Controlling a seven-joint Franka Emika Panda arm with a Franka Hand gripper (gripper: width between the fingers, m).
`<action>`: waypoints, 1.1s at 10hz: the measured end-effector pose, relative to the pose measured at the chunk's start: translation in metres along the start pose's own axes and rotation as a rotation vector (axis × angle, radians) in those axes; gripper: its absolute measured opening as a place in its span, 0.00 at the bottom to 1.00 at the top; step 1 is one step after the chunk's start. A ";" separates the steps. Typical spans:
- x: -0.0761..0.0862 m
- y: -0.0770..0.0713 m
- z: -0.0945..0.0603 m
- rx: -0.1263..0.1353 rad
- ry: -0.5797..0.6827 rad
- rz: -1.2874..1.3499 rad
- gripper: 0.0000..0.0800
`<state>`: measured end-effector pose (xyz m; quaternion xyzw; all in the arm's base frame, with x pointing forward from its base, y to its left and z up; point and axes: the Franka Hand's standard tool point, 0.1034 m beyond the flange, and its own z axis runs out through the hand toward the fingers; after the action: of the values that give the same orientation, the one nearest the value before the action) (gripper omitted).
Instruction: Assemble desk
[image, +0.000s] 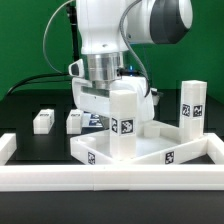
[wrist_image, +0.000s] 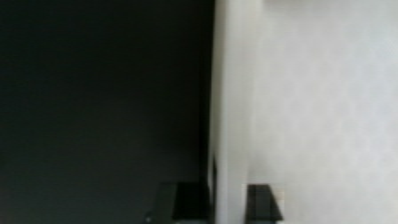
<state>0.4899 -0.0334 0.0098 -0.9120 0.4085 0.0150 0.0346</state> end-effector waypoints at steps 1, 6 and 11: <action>0.011 -0.003 -0.002 0.001 0.014 -0.146 0.08; 0.031 -0.031 -0.002 -0.035 0.047 -0.584 0.08; 0.044 -0.039 -0.006 -0.068 0.062 -0.868 0.08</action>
Offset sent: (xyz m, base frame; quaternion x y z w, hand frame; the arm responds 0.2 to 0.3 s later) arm 0.0536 0.0269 -0.0021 0.0158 0.0206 -0.2303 0.9728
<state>0.5484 -0.0409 0.0157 -0.9998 -0.0124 -0.0151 -0.0047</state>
